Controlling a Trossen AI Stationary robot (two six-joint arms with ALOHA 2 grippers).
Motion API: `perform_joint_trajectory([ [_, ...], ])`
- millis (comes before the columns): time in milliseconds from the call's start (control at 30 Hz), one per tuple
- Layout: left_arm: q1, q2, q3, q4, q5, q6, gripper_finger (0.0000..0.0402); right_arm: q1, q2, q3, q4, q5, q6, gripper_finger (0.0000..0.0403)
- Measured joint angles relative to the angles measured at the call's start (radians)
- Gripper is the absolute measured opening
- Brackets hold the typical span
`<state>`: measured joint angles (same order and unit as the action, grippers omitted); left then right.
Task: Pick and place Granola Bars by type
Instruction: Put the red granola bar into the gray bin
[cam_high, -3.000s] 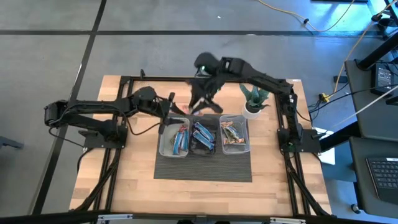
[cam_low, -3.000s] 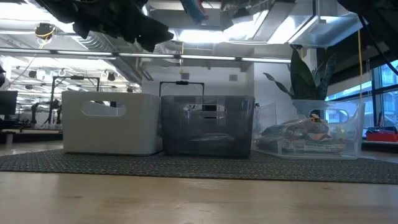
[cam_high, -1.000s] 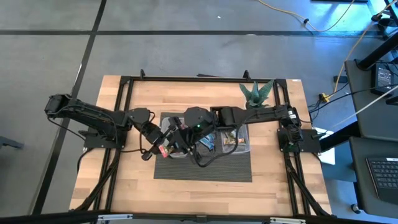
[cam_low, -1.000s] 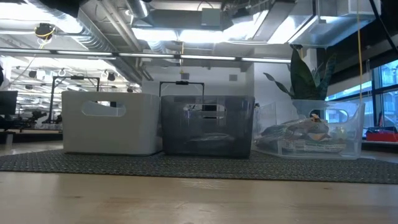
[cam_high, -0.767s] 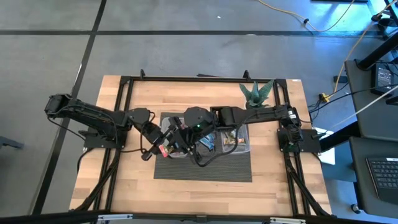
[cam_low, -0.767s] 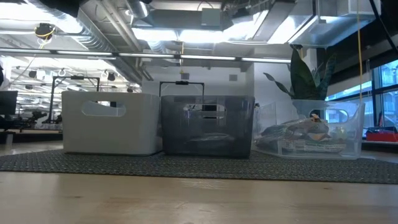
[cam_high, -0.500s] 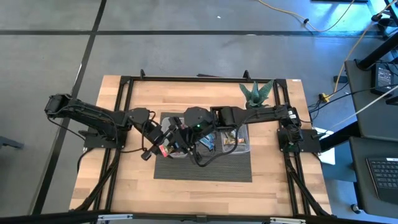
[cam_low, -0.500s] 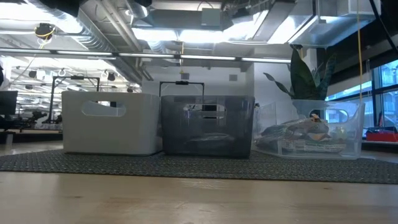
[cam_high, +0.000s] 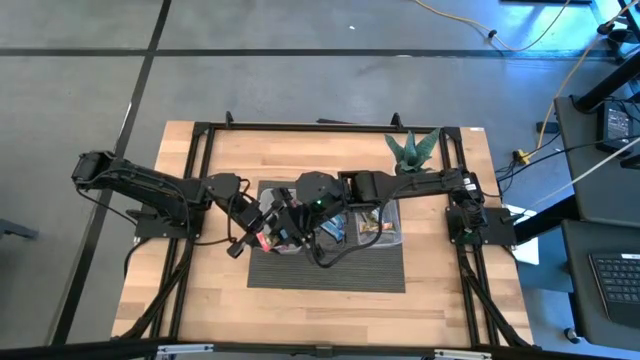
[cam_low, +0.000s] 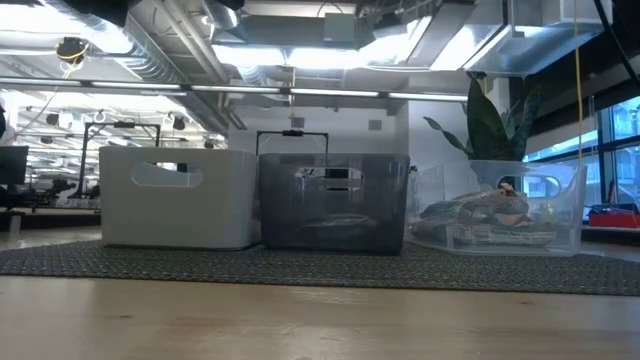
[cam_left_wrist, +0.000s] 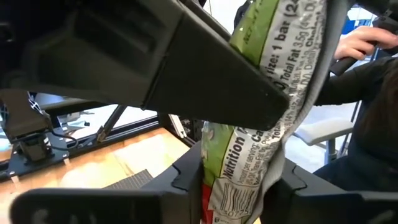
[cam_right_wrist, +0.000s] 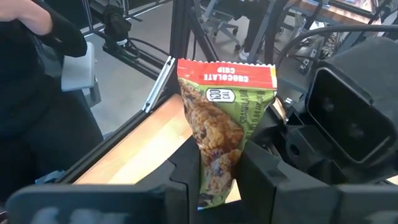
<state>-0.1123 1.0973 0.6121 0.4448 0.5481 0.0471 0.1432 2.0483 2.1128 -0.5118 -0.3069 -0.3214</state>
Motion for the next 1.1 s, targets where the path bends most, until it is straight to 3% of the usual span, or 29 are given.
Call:
perform_joint_trajectory([
  [167, 0.000, 0.000, 0.000, -0.006, -0.003, 0.000, 0.0081, 0.000, 0.000, 0.001, -0.017, 0.000, -0.001, 0.0099],
  [367, 0.004, -0.001, 0.000, -0.009, 0.001, 0.000, 0.0078, -0.002, 0.000, 0.001, -0.067, 0.006, 0.004, 0.0163],
  [567, 0.004, -0.001, 0.000, -0.047, -0.036, 0.000, 0.0076, 0.002, -0.013, 0.082, -0.269, 0.193, 0.033, 0.0224],
  [633, 0.004, -0.001, 0.000, -0.079, -0.085, 0.000, 0.0076, 0.000, -0.014, 0.120, -0.403, 0.239, 0.122, 0.0234],
  [800, 0.028, -0.001, 0.000, -0.226, -0.301, -0.006, 0.0076, 0.002, -0.012, 0.122, -0.694, 0.220, 0.272, 0.0241],
  [967, 0.059, -0.001, 0.000, -0.434, -0.569, -0.050, 0.0076, 0.044, -0.024, 0.021, -0.700, 0.344, 0.309, 0.0242],
  [1100, 0.086, 0.000, 0.015, -0.604, -0.676, -0.052, 0.0076, 0.059, -0.087, -0.128, -0.625, 0.408, 0.313, 0.0241],
])
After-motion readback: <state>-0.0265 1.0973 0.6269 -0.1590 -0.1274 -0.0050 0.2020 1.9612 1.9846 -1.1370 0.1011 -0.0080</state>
